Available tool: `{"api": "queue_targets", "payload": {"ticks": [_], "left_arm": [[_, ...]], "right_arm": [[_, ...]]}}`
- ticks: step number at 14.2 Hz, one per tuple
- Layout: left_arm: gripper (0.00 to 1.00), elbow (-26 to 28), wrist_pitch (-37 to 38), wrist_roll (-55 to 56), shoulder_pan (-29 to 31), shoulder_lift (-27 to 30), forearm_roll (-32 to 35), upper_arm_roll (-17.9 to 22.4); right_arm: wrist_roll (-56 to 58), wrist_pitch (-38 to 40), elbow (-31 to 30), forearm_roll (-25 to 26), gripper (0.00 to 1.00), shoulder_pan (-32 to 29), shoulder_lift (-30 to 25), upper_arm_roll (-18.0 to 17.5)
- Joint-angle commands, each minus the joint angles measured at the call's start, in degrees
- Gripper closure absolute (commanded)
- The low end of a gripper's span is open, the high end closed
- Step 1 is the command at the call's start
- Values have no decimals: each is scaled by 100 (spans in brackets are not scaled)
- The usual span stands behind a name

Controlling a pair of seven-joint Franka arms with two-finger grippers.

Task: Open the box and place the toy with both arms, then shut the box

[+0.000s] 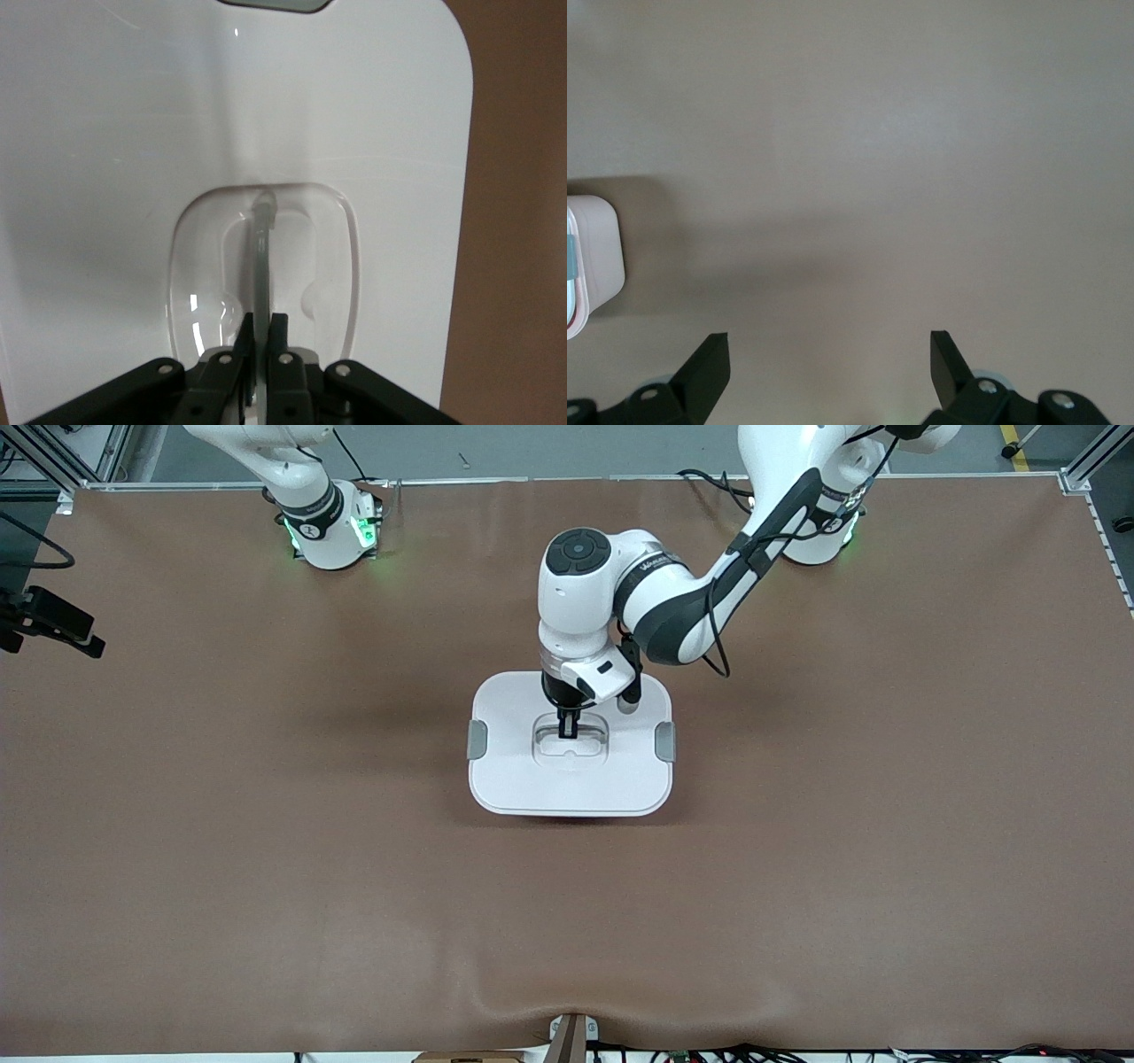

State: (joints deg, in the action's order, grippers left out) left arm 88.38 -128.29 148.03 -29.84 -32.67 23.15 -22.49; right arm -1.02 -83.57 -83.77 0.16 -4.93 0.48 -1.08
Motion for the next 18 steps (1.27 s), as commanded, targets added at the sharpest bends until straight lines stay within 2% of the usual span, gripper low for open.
{"api": "queue_targets", "payload": {"ticks": [1, 12, 18], "left_arm": [[100, 56, -82, 103, -31, 103, 137, 16], [100, 240, -20, 200, -66, 419, 128, 16], [100, 337, -20, 217, -83, 402, 128, 16]], "right_arm": [[136, -185, -105, -104, 0, -104, -92, -95], [260, -186, -140, -130, 0, -139, -110, -77], [330, -203, -114, -139, 0, -131, -101, -86]]}}
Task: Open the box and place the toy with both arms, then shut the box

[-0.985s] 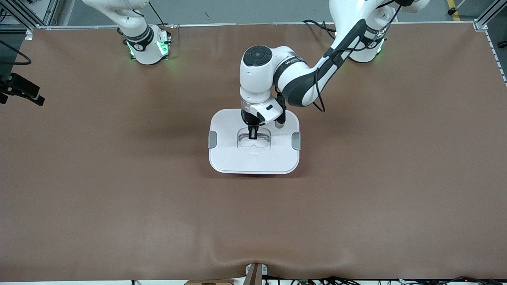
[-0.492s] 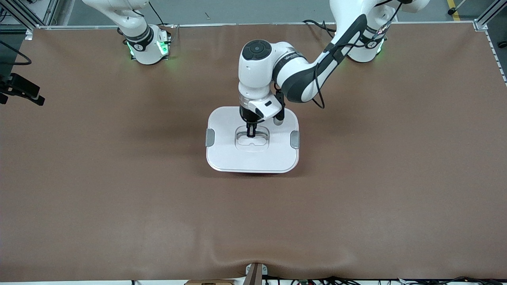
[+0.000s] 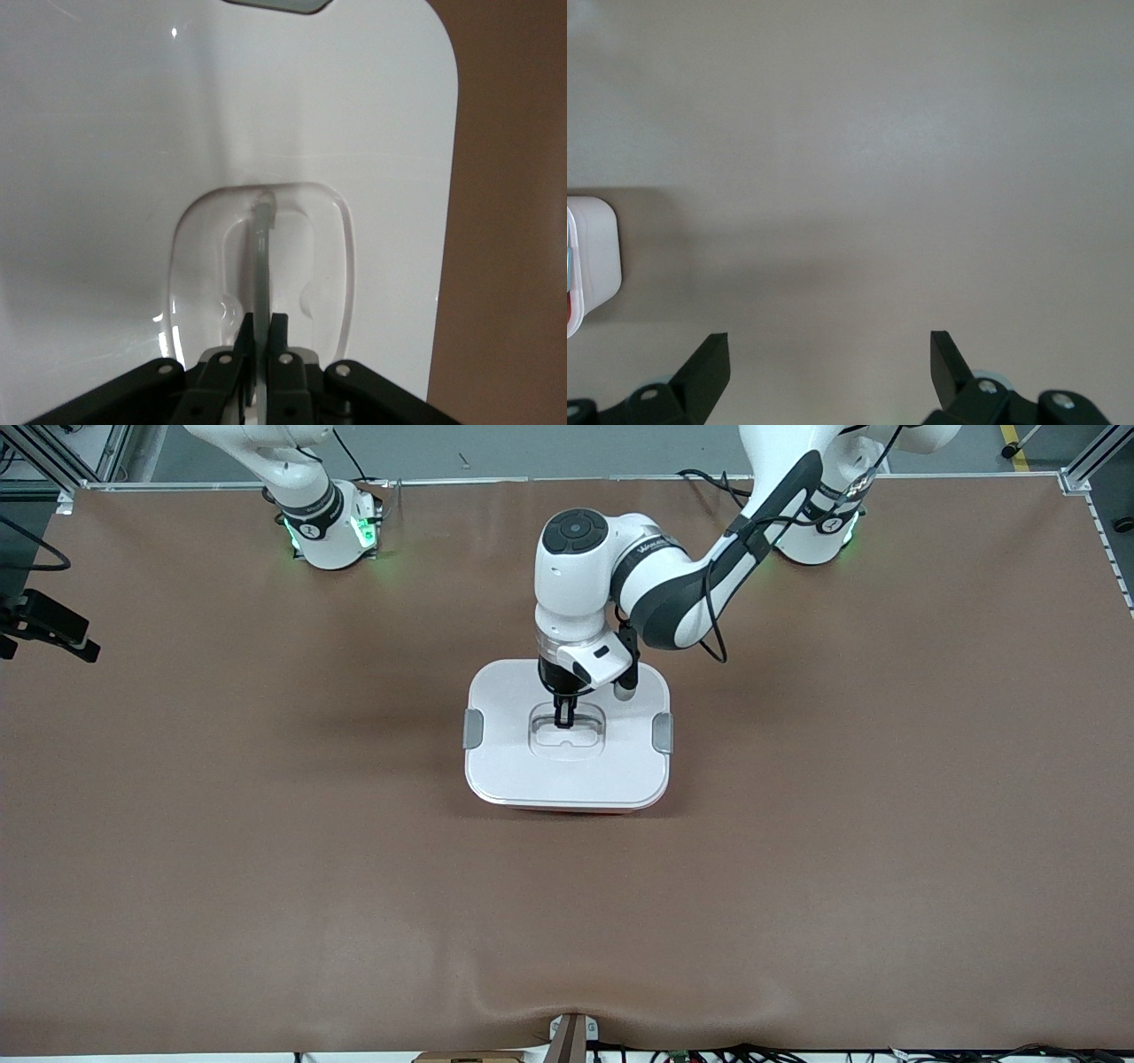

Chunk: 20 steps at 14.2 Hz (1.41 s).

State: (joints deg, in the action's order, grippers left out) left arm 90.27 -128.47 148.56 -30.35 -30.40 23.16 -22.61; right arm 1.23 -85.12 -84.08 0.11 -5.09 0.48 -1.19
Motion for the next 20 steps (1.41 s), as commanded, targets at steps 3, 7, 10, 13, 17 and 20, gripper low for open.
{"api": "queue_targets", "payload": {"ticks": [3, 7, 10, 13, 17, 20], "left_arm": [[100, 140, -12, 165, -32, 158, 127, 29], [100, 149, -29, 165, -41, 131, 127, 29], [100, 149, -47, 165, -41, 122, 127, 37], [100, 140, -56, 165, -50, 88, 127, 29], [100, 131, -117, 165, -50, 17, 136, 37], [100, 140, -117, 165, -50, 17, 136, 37]], "right_arm": [[96, -5, -73, -134, 0, -116, -110, -74], [114, 13, -73, -134, 0, -133, -101, -66], [114, 13, -73, -134, 0, -124, -101, -66], [114, -40, -73, -134, 0, -124, -101, -66], [87, -48, -82, -134, 0, -116, -101, -66], [96, -48, -82, -134, 0, -115, -92, -66]]}}
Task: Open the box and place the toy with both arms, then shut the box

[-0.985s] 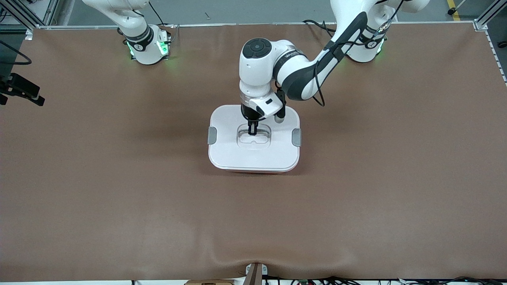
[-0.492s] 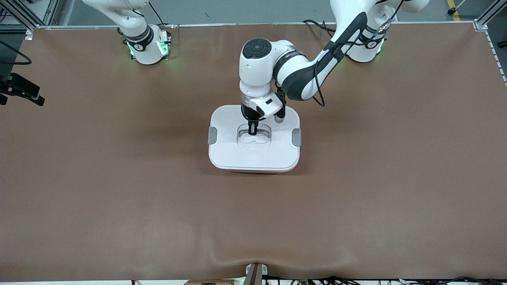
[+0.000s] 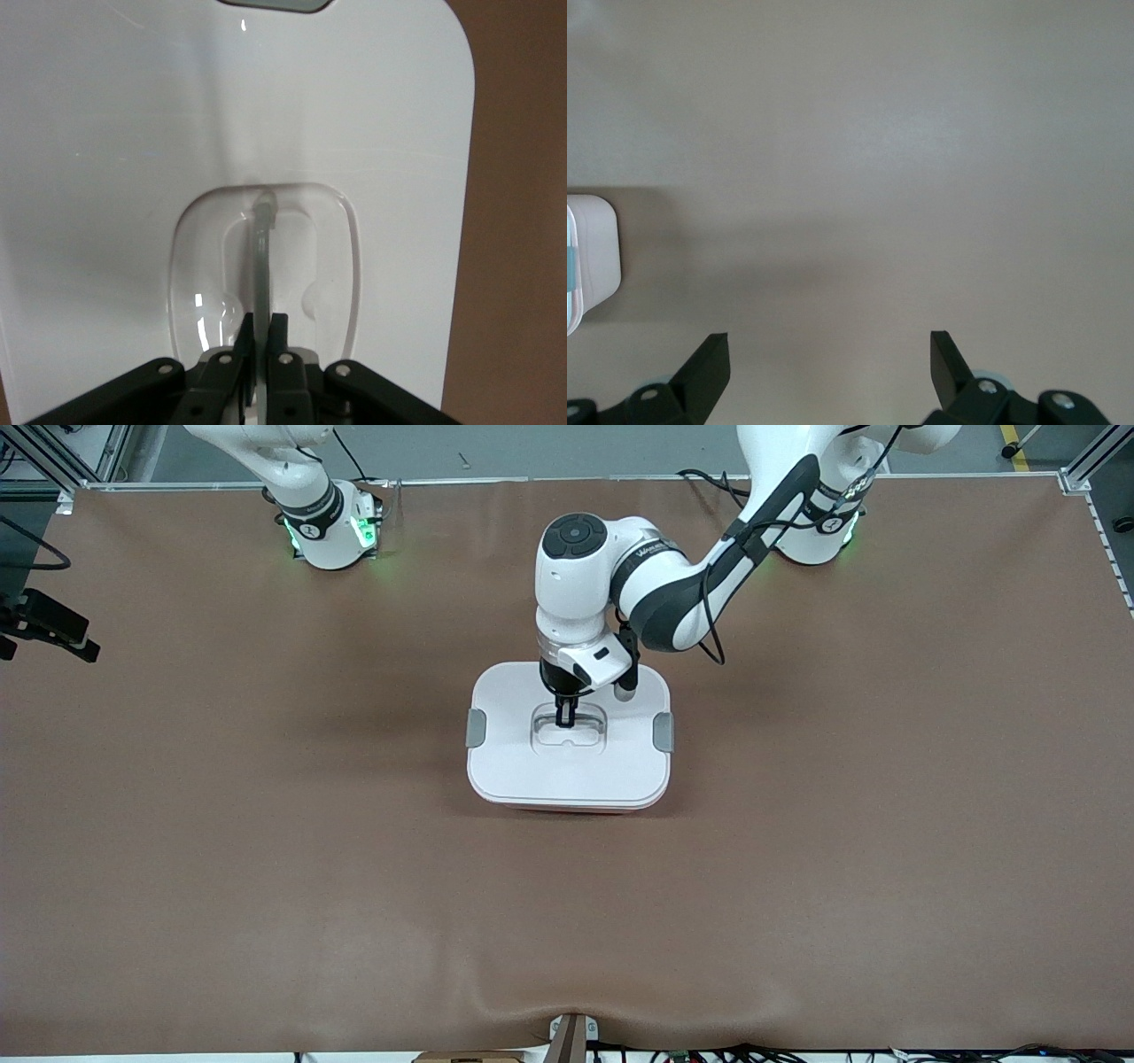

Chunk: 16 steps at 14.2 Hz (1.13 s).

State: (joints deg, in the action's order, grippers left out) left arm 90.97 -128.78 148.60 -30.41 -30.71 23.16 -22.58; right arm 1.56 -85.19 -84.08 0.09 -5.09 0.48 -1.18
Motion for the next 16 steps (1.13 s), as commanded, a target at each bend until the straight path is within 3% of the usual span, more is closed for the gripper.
{"api": "queue_targets", "payload": {"ticks": [1, 16], "left_arm": [[100, 70, -85, 161, -44, 47, 136, 34], [100, 52, -165, 143, -18, -49, 250, 34]], "right_arm": [[64, -42, -82, -132, 0, -115, -92, -67], [72, -33, -82, -106, 0, -19, -66, -102]]}}
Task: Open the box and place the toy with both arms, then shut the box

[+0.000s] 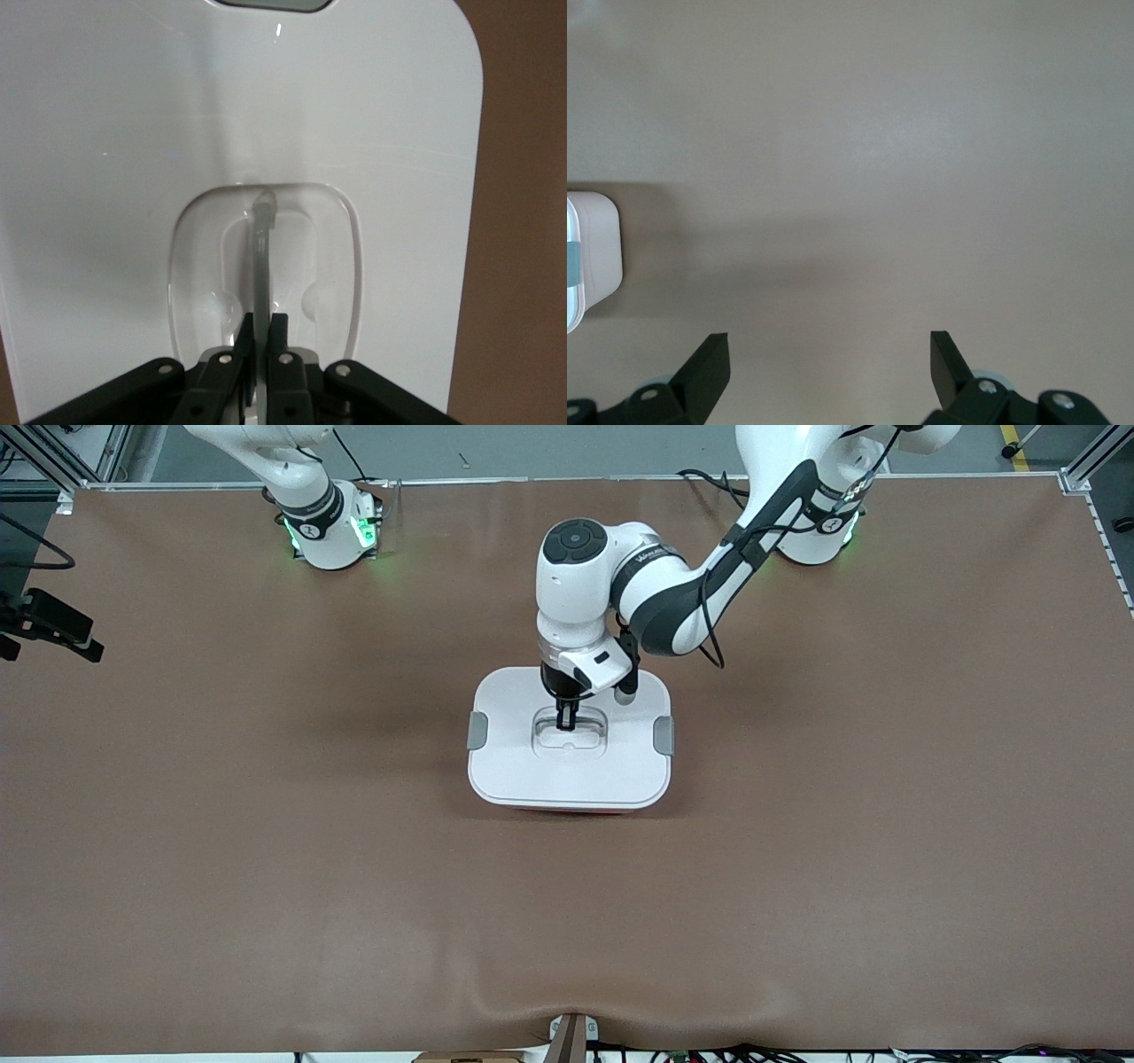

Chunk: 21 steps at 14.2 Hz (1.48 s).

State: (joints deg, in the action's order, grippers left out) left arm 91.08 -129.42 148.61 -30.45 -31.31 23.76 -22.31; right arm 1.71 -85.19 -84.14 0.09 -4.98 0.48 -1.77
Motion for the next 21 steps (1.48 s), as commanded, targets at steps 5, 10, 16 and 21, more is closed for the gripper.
{"api": "queue_targets", "payload": {"ticks": [5, 10, 16, 21], "left_arm": [[100, 33, -101, 151, 21, 11, 182, 7], [100, 33, -101, 151, 30, 2, 182, 16], [100, -2, -118, 151, 13, -77, 182, 16], [100, -11, -118, 151, -22, -86, 182, 16]], "right_arm": [[57, -33, -94, -114, 0, -29, -75, -43], [57, 3, -94, -114, 0, -38, -75, -43], [57, 3, -85, -114, 0, -64, -75, -34], [66, -24, -94, -114, 0, -73, -66, -34]]}}
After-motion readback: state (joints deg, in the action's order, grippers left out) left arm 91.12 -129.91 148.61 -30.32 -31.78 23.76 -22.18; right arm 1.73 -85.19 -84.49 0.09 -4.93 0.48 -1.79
